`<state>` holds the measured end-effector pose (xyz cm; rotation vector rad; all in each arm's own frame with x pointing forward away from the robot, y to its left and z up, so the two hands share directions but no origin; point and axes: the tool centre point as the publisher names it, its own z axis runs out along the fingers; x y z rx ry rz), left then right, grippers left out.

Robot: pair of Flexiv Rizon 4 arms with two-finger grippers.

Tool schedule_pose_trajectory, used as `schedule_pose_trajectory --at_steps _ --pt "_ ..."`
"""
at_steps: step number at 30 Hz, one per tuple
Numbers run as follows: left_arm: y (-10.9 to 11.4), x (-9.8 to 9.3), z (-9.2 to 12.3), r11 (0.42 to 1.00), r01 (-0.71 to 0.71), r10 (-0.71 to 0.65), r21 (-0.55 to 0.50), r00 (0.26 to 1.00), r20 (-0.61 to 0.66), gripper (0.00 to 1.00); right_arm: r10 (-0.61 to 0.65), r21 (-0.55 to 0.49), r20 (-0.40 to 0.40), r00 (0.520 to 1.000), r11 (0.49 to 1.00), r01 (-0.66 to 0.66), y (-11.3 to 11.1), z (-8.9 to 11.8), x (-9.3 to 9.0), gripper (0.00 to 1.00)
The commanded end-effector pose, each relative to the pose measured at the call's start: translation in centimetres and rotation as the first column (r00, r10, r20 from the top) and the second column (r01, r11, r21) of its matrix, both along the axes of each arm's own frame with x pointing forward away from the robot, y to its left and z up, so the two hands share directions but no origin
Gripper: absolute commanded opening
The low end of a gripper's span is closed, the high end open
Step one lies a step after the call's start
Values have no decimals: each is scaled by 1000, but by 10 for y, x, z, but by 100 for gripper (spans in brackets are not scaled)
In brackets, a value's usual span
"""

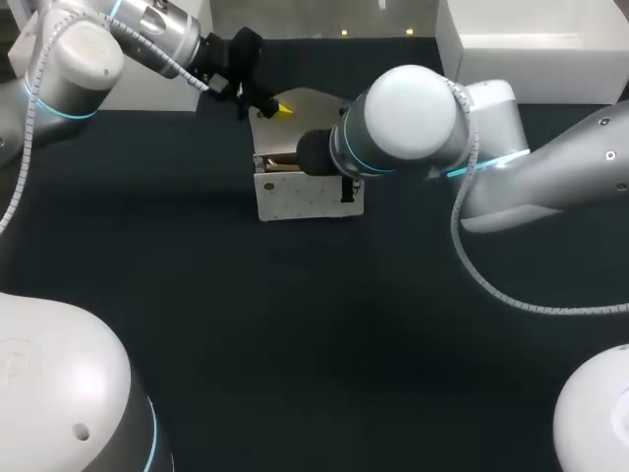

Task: Pick up the bag, open it, inspect its contents, close it, and place it on the opposite side

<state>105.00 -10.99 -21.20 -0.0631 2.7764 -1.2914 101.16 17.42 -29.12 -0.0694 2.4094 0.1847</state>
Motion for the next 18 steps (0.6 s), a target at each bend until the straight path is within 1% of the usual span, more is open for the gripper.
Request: schedule_pose_trajectory --at_steps 1,12,18 --pt "1 1 1 1000 4 -4 -9 1000 -2 0 7 2 -6 1000 1000 -7 0 -5 5 0" --pt "1 -1 0 999 26 -26 -31 999 -23 0 -4 -18 -17 1000 1000 3 1 -11 17 0" --pt "1 -3 0 999 40 -41 -36 999 -25 0 7 -36 -66 998 999 -10 3 -20 22 0"
